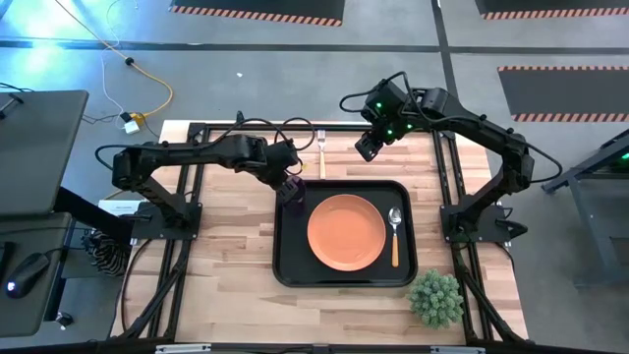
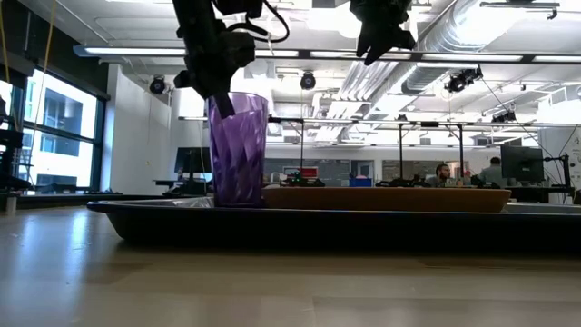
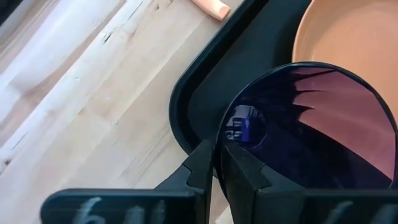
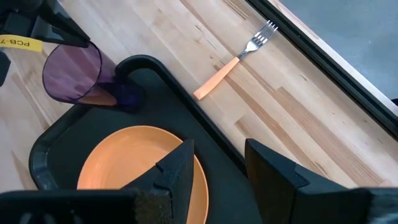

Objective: Pick and place plate/cup/fork/spoon on tray
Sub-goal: Adjust the purple cup

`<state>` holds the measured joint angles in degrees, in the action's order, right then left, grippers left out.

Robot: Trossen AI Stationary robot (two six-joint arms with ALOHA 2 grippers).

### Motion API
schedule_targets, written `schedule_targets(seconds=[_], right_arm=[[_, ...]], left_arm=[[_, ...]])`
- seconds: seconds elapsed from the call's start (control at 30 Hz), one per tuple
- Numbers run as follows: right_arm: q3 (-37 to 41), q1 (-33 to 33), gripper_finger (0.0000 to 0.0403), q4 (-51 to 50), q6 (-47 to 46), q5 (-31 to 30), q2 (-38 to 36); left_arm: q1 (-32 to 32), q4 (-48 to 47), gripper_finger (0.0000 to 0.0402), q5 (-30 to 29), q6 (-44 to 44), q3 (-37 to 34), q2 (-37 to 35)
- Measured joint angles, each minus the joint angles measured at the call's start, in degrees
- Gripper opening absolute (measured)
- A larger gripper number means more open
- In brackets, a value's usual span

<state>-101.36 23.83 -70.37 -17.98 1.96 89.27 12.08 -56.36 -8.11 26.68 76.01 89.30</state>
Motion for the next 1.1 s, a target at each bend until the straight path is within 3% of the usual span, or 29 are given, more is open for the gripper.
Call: schedule_targets(seconds=[1.1], right_arm=[[0.0, 0.0, 0.0135, 1.2, 0.0, -0.1, 0.0]], left_arm=[[0.0, 0.1, 0.0023, -2.0, -7.4, 2.5, 0.0]])
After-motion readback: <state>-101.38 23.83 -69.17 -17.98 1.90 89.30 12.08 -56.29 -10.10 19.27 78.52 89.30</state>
